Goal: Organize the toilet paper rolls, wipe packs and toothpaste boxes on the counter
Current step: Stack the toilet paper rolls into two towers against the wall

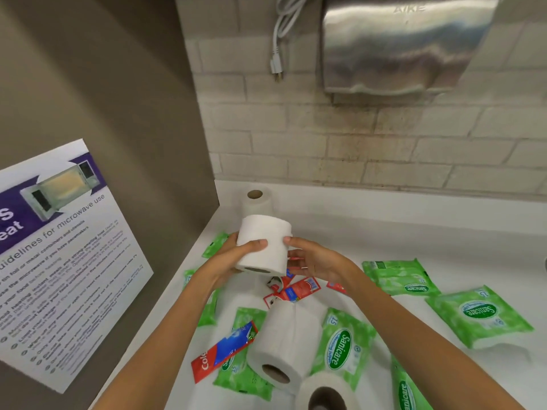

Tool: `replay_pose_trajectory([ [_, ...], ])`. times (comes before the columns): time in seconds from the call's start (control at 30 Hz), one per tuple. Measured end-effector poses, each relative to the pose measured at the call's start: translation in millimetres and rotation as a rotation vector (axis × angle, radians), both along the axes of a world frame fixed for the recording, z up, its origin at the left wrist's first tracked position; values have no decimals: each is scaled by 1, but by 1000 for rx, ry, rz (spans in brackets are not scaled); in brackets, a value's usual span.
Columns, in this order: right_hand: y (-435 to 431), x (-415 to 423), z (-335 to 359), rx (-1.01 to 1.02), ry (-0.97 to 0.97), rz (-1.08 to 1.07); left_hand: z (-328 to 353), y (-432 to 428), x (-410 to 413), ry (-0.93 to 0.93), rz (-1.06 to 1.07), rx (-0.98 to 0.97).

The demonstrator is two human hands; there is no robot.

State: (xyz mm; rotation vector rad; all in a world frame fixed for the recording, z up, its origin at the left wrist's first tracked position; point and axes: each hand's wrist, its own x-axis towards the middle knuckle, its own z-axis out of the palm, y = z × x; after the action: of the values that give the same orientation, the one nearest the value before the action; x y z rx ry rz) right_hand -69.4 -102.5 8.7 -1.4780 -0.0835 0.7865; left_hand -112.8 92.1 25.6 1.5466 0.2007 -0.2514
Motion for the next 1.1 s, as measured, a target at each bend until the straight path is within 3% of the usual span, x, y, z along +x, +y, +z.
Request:
replay_pose_trajectory([
  [0.3,-10,26,3,13,-53,40,-14,-13,28,10,-104,-103],
  [0.63,-14,62,-17,-105,-140,32,-29,-11,60,10,-234,-38],
  [0.8,-7,94,-22,-128,-349,-185,-26,0,76,-72,14,130],
  [0.97,10,123,-41,-390,-488,-467,-31,11,86,-135,191,64],
  [1.1,25,136,-63,-443,-558,-531,-44,15,91,-144,243,67],
])
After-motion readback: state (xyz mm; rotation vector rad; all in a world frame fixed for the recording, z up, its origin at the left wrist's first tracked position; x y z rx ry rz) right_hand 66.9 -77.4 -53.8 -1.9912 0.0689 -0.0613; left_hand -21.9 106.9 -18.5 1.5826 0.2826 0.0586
